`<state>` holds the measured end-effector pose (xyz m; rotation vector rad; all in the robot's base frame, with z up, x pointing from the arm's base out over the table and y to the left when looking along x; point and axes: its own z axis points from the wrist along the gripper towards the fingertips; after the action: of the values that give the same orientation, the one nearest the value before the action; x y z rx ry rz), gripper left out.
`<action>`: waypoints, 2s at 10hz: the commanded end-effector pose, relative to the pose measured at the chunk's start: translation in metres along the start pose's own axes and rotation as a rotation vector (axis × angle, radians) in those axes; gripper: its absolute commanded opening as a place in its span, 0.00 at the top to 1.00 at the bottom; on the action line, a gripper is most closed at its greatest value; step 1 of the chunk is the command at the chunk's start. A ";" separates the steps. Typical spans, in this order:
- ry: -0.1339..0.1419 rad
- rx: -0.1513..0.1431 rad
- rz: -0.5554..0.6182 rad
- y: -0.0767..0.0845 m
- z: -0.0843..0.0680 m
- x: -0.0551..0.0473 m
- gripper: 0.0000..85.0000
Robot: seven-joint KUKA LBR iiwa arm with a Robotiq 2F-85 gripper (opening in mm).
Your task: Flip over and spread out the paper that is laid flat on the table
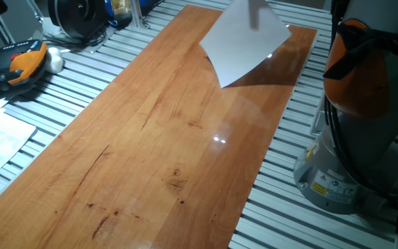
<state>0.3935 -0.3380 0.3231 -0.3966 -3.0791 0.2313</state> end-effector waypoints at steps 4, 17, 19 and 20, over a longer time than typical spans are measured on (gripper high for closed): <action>-0.009 0.011 -0.009 -0.002 -0.001 0.001 1.00; -0.103 0.002 0.058 -0.002 -0.001 0.001 1.00; -0.124 -0.060 0.022 -0.002 -0.001 0.001 1.00; -0.114 -0.096 0.017 -0.002 -0.001 0.001 1.00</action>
<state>0.3919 -0.3391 0.3247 -0.4310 -3.2043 0.1021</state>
